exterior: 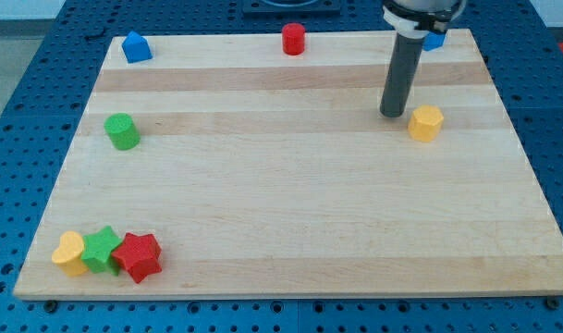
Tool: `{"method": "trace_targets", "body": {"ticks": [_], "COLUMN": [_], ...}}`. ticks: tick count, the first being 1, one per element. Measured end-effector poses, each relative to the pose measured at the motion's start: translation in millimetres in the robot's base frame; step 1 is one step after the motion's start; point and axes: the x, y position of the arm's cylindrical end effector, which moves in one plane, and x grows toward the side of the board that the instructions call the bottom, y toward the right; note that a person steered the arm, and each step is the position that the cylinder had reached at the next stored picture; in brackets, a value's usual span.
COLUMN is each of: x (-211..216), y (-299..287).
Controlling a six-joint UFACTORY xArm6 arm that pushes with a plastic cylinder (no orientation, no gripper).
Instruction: Push the yellow hexagon left and down a bit
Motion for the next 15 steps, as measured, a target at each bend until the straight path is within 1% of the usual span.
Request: {"method": "trace_targets", "body": {"ticks": [1, 2, 3, 4, 5, 6, 11, 12, 13, 14, 15], "x": [-33, -37, -16, 0, 14, 22, 22, 40, 70, 74, 68], "y": [37, 97, 123, 107, 71, 50, 45, 28, -14, -39, -20]}}
